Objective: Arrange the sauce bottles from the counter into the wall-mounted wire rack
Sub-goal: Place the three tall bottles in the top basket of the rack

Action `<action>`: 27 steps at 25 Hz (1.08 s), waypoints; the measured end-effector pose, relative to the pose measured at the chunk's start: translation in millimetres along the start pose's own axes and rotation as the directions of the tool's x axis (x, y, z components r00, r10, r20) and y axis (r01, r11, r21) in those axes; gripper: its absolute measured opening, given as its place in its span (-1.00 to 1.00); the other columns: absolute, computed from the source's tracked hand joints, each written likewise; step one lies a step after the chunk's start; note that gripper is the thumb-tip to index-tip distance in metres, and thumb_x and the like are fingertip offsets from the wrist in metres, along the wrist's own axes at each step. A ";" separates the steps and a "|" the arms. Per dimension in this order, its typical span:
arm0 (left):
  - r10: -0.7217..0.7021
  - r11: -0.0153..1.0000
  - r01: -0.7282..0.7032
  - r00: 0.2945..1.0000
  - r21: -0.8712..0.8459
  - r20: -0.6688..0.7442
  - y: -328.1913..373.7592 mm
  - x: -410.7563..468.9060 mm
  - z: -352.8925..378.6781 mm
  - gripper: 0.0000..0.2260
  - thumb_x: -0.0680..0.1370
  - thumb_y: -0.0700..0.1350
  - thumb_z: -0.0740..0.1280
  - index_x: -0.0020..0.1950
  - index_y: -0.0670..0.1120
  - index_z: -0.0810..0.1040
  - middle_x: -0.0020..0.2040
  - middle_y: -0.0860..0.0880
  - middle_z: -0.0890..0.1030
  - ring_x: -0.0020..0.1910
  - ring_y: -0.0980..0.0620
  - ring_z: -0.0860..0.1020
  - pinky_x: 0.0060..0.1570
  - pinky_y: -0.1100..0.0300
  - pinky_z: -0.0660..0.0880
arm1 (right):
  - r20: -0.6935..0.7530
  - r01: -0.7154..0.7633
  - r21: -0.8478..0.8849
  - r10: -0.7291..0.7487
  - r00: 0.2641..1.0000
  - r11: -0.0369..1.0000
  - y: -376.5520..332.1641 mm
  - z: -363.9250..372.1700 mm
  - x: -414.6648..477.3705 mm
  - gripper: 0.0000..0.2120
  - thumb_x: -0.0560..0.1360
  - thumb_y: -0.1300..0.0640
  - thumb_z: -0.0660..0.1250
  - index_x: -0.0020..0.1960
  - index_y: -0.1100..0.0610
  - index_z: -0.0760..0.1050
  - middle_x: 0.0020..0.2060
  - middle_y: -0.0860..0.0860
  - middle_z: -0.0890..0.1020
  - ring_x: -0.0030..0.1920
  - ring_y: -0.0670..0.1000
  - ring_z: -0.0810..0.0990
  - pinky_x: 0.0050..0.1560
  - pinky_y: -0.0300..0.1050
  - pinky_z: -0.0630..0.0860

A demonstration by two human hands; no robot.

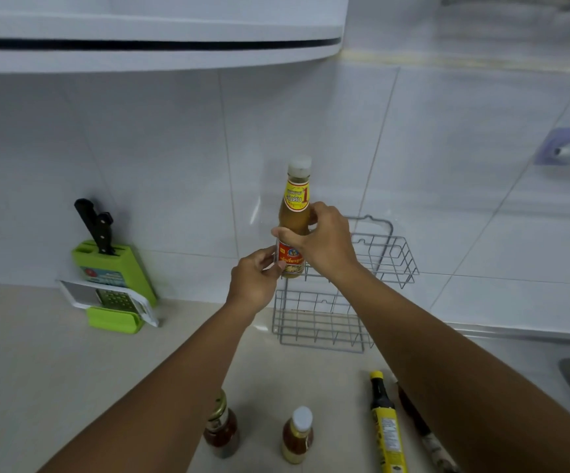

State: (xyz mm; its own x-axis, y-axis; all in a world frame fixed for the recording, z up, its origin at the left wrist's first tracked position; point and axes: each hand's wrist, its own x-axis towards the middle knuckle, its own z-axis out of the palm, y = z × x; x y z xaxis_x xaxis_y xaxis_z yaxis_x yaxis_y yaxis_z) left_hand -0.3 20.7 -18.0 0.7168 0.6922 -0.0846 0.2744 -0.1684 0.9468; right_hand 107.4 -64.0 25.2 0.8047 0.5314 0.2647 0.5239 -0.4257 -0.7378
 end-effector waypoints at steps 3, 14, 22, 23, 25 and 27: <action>-0.076 0.996 0.074 0.996 0.048 0.045 0.0 -3.9 -2.5 -0.45 0.57 0.03 0.40 0.53 -0.05 0.37 0.45 -0.03 0.51 0.42 -0.05 0.49 0.35 0.03 0.43 | 0.104 -0.045 0.012 0.043 0.994 0.999 0.4 -5.1 -2.8 -0.32 0.35 -0.24 0.56 0.30 0.11 0.48 0.12 0.02 0.62 0.08 0.02 0.60 0.13 -0.01 0.63; -0.262 0.896 0.044 0.856 0.442 0.446 42.6 -39.1 27.8 -0.74 0.60 0.02 0.31 0.20 -0.08 0.59 0.27 -0.14 0.61 0.20 -0.14 0.61 0.23 -0.02 0.56 | 0.067 -0.002 0.017 0.001 0.998 1.000 38.6 -48.7 -37.4 -0.38 0.44 -0.08 0.55 0.41 0.06 0.45 0.18 0.04 0.57 0.09 -0.04 0.53 0.09 -0.15 0.51; -0.314 0.865 0.007 0.787 0.501 0.530 -4.9 -74.8 172.1 -0.65 0.61 -0.22 0.22 0.40 -0.20 0.46 0.27 -0.21 0.58 0.00 -0.12 0.53 0.07 0.02 0.57 | -0.165 -0.259 0.000 0.255 0.953 0.966 185.9 -85.7 -150.5 -0.85 0.48 0.22 0.37 0.03 0.10 0.65 -0.18 -0.01 0.63 -0.23 -0.13 0.56 -0.05 -0.15 0.58; -0.349 0.847 0.027 0.782 0.531 0.516 -20.0 -80.5 183.6 -0.62 0.61 -0.22 0.22 0.44 -0.24 0.41 0.32 -0.24 0.55 0.02 -0.12 0.52 0.04 0.04 0.56 | -0.120 -0.338 -0.040 0.331 0.936 0.940 207.2 -83.8 -163.0 -0.84 0.48 0.20 0.37 0.05 0.09 0.63 -0.13 0.01 0.64 -0.17 -0.07 0.59 0.03 -0.06 0.61; -0.415 0.818 0.093 0.778 0.567 0.472 -55.2 -95.9 207.3 -0.59 0.61 -0.18 0.26 0.44 -0.26 0.36 0.30 -0.26 0.54 0.04 -0.15 0.53 -0.08 0.07 0.48 | 0.017 -0.494 -0.152 0.502 0.865 0.856 242.4 -84.8 -188.6 -0.72 0.49 0.08 0.40 0.19 0.07 0.57 0.05 0.06 0.63 0.05 0.03 0.62 0.18 0.04 0.59; -0.468 0.783 0.155 0.785 0.602 0.406 -87.5 -109.9 224.0 -0.60 0.57 -0.11 0.32 0.36 -0.22 0.39 0.26 -0.25 0.54 0.13 -0.19 0.57 0.01 0.00 0.54 | 0.132 -0.548 -0.294 0.601 0.788 0.784 266.7 -86.7 -208.4 -0.53 0.47 -0.04 0.42 0.34 0.06 0.48 0.22 0.09 0.57 0.22 0.12 0.60 0.26 0.05 0.56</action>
State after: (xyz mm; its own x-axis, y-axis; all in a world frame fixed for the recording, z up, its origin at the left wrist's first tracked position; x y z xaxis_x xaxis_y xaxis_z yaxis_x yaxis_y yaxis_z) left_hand 40.5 -197.8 -161.1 0.6946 0.3377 -0.6352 0.7122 -0.4472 0.5411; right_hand 103.6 -351.8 -172.9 0.9122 0.2602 -0.3167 0.0518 -0.8396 -0.5408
